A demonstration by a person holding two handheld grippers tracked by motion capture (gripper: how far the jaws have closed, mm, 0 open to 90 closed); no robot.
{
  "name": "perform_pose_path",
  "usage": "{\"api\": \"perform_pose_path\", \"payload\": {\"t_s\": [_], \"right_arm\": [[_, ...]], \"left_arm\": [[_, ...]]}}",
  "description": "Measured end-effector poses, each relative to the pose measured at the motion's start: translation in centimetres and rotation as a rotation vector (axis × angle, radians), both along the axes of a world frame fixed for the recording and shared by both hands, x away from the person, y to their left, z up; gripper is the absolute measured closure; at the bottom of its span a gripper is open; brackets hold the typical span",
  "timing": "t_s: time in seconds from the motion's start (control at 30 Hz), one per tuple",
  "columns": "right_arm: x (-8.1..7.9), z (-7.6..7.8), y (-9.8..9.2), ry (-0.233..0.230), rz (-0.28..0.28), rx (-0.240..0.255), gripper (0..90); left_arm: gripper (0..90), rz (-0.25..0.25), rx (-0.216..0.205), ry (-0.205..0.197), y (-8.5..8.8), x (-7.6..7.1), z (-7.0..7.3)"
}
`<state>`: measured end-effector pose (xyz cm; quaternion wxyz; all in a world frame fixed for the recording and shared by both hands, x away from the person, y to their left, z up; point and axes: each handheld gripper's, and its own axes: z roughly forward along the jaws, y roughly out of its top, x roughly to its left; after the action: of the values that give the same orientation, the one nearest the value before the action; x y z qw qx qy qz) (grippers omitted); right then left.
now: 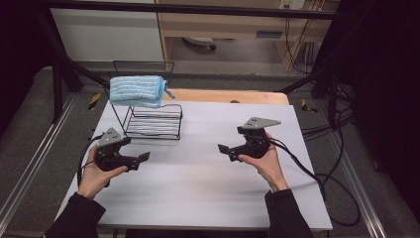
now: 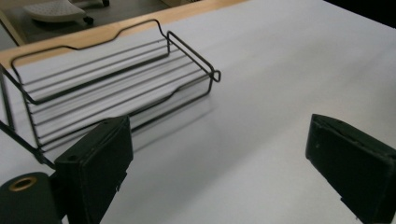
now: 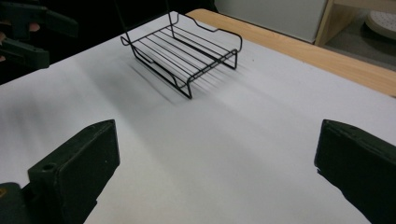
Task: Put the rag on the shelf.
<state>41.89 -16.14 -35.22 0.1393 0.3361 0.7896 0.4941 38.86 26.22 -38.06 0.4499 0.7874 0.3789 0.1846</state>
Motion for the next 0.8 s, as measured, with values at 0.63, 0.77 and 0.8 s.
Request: {"api": "perform_pose_path", "payload": {"t_s": [0.63, 0.77, 0.8], "right_arm": [[-3.2, -6.4, -7.6, 0.077, -0.059, 0.001, 0.4], [-3.7, -7.6, -8.7, 0.100, -0.071, 0.009, 0.4], [-3.9, -7.9, -9.0, 0.104, -0.074, 0.005, 0.4]], "left_arm": [[7.8, -0.034, 0.042, 0.042, 0.2, -1.7, -4.6], [7.8, -0.040, 0.050, 0.050, 0.1, -1.8, -5.1], [7.8, -0.042, 0.052, 0.051, 0.0, -1.8, -5.2]]}}
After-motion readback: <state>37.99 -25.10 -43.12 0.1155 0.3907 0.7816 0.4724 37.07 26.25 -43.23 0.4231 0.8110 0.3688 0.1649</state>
